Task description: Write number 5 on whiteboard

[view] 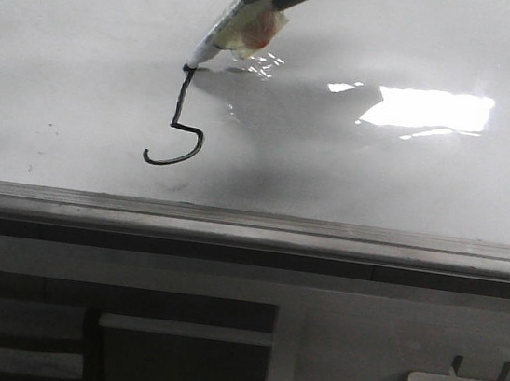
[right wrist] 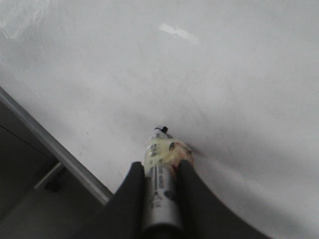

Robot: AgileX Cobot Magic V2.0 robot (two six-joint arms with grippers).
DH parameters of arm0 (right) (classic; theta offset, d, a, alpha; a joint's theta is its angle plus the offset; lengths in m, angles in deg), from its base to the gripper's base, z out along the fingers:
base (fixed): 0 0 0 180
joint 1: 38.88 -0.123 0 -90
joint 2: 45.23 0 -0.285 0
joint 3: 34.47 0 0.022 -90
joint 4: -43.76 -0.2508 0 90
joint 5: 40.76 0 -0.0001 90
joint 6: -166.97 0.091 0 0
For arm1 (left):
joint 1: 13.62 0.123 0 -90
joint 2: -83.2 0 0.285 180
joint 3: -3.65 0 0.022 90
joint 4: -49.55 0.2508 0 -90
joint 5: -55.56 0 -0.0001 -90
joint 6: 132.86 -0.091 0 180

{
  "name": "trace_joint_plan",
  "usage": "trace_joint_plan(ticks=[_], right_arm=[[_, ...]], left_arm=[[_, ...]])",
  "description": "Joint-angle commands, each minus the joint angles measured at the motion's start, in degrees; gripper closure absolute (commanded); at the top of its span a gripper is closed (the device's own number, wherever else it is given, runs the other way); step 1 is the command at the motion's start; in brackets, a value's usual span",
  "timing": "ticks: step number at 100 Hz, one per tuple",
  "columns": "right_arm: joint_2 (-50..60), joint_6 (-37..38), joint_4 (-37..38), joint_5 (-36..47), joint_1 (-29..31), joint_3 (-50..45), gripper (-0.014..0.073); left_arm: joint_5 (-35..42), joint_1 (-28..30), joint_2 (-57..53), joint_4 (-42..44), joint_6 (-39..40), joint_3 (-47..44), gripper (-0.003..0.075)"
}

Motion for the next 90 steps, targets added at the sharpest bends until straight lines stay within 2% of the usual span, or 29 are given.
trace_joint_plan(ticks=[1, 28, 43, 65, 76, 90], right_arm=[[1.07, -0.47, -0.13, 4.45, 0.3, 1.88, 0.0654], [3.04, -0.47, 2.03, -1.99, 4.96, 1.64, 0.0654], [4.12, -0.47, 2.15, -1.38, 5.43, 1.17, 0.0654], [5.91, -0.98, 1.66, -2.71, -3.21, 1.17, 0.0654], [5.53, -1.09, 2.04, -4.46, -7.35, 1.17, 0.0654], [5.02, -1.09, 2.04, -7.09, -9.87, 1.17, 0.0654]], left_arm=[[4.62, 0.07, -0.24, -0.14, 0.3, 1.5, 0.0357], [4.62, 0.07, -0.24, 0.06, 0.3, 1.5, 0.0357], [4.62, 0.07, -0.24, 1.0, 0.3, 1.5, 0.0357], [5.05, -1.16, 3.63, 9.02, 0.3, 1.5, 0.0354], [8.66, -3.88, 8.21, 15.29, 0.3, 1.5, 0.0351], [15.29, -6.74, 14.24, 15.97, 0.3, 1.5, 0.0351]])
